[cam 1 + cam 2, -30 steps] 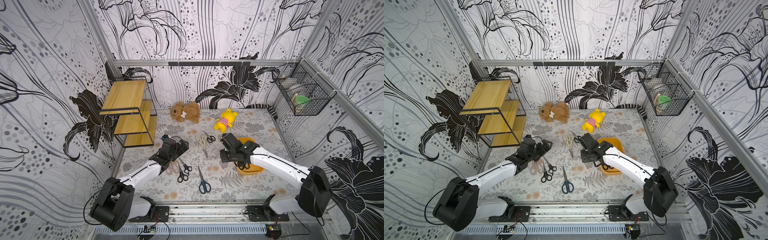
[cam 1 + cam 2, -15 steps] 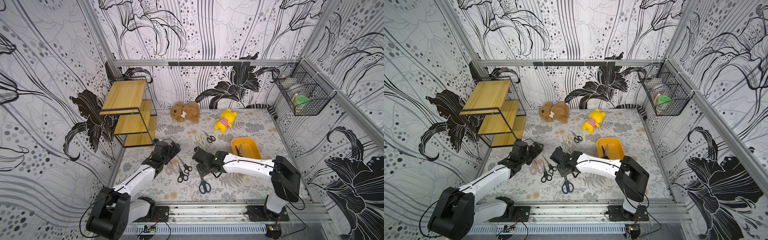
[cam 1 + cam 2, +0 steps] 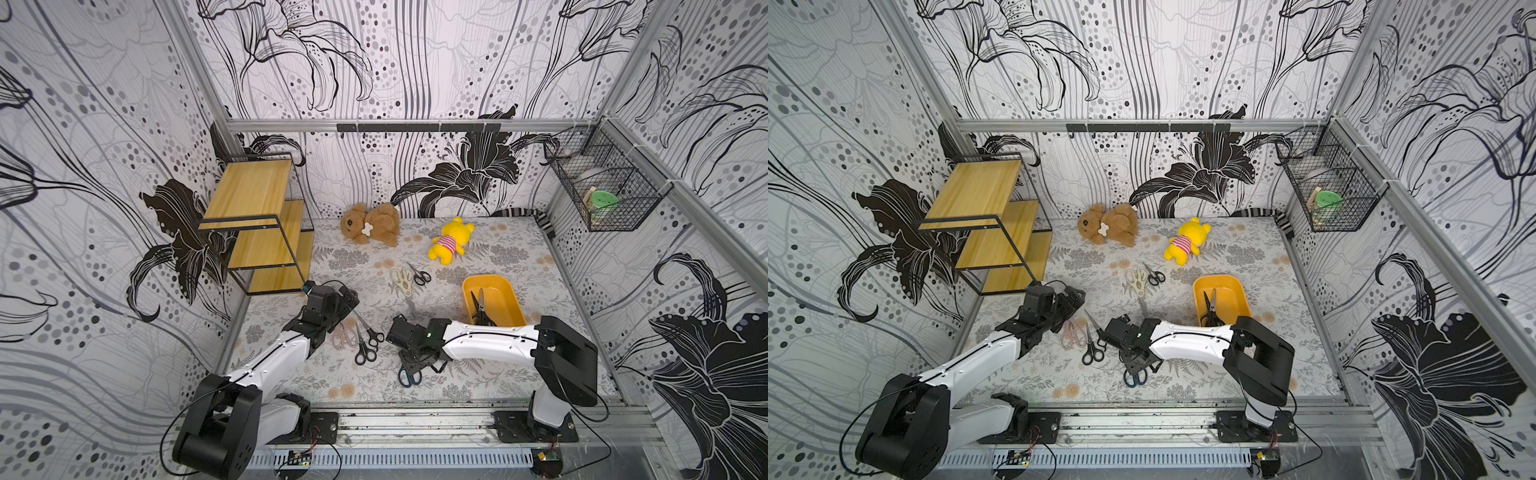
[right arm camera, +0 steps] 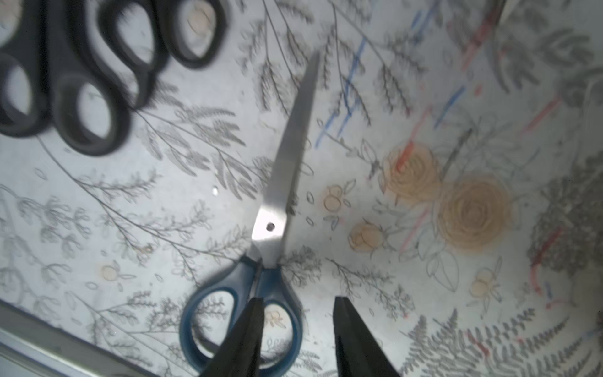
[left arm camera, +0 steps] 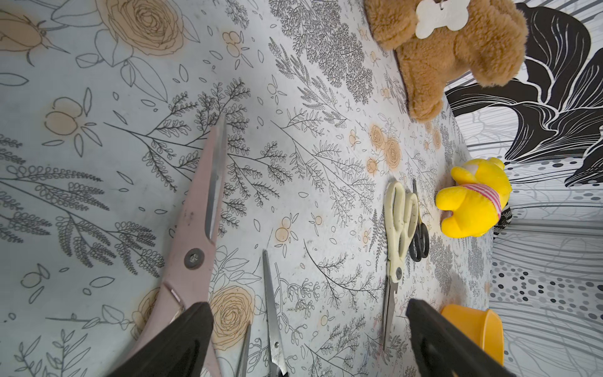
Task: Put the scissors into the storage box
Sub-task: Pick up the scissors from the center of the board.
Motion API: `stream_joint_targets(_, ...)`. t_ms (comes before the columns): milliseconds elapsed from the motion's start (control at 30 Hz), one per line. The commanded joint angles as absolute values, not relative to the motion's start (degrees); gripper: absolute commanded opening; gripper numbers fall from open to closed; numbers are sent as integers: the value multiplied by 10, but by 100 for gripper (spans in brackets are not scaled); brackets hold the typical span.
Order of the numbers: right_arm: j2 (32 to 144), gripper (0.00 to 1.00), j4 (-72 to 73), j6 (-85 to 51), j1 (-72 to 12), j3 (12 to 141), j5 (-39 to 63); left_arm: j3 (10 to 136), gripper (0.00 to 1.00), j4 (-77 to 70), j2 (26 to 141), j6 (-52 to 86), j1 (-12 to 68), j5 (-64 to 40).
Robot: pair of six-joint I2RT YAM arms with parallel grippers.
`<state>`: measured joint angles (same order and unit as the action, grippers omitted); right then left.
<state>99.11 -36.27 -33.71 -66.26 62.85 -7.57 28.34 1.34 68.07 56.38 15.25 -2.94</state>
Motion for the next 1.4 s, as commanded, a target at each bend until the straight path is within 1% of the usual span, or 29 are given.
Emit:
stream_joint_targets(0,975,38,-380,-365,-666,612,-66,271,97,-14,675,570,148,-24)
stream_joint_targets(267,1004,32,-370,-358,-665,606,-59,267,97,-17,668,571,148,-23)
stream_joint_targets(467,1007,30,-371,-352,-666,603,-47,267,97,-12,663,567,148,-20)
stream_joint_targets(633,1004,30,-376,-342,-668,601,-37,265,97,-10,655,565,148,-19)
stream_joint_targets(967,1048,29,-381,-341,-667,614,-38,265,97,-1,644,564,147,-14)
stream_joint_targets(1067,1052,26,-376,-340,-668,616,-41,266,97,0,643,563,147,-13)
stream_joint_targets(1367,1055,6,-377,-314,-668,617,-66,266,97,2,640,561,147,-12)
